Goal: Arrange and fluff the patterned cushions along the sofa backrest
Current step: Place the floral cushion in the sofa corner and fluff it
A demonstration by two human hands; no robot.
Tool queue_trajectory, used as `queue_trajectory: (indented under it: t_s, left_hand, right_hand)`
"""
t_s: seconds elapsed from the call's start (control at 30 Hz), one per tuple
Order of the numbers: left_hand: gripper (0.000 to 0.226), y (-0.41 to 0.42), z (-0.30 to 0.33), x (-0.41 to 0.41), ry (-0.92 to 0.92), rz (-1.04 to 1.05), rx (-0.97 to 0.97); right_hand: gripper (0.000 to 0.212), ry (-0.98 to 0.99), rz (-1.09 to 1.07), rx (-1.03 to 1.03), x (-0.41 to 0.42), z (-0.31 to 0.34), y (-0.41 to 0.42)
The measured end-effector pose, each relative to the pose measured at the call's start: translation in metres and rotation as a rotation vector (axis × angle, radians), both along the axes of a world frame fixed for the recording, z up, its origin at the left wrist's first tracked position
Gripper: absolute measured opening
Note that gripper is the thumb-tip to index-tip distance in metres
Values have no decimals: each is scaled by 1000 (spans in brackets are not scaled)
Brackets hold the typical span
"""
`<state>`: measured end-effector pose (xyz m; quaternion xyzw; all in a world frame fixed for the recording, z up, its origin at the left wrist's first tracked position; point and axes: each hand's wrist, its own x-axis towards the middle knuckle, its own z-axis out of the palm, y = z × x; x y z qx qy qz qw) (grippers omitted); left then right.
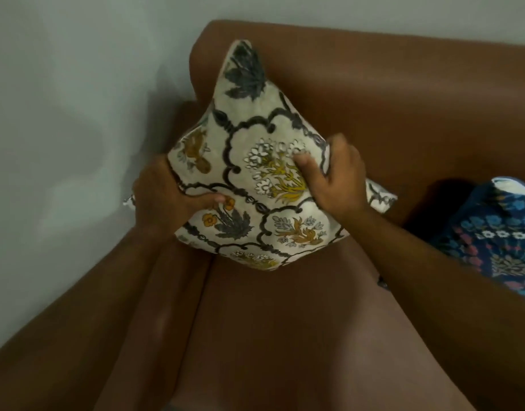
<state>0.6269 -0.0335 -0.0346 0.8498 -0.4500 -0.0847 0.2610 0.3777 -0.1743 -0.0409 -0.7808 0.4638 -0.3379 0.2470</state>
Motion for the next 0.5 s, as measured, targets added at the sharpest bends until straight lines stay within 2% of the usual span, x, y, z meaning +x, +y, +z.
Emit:
queue_trajectory:
  t_s: [0.1, 0.17, 0.27, 0.37, 0.43, 0.5]
  left_hand:
    - [117, -3, -14, 10, -79, -53, 89]
    - [116, -1, -16, 12, -93, -64, 98]
    - [125, 14, -9, 8, -79, -53, 8]
    - [137, 11, 2, -6, -132, -172, -67]
    - [136, 4, -3, -9, -88, -185, -20]
    - [127, 6, -10, -5, -5, -55, 68]
  right_hand:
    - [80, 52, -42, -6, -11, -33, 2]
    - [81, 63, -68, -27, -14, -32, 3]
    - [81, -31, -81, -133, -14, -14, 13]
    - [85, -74, 25, -195, 3, -1, 32]
    - [87, -10, 70, -163, 17, -2, 39]
    - [85, 110, 73, -158, 18, -12, 32]
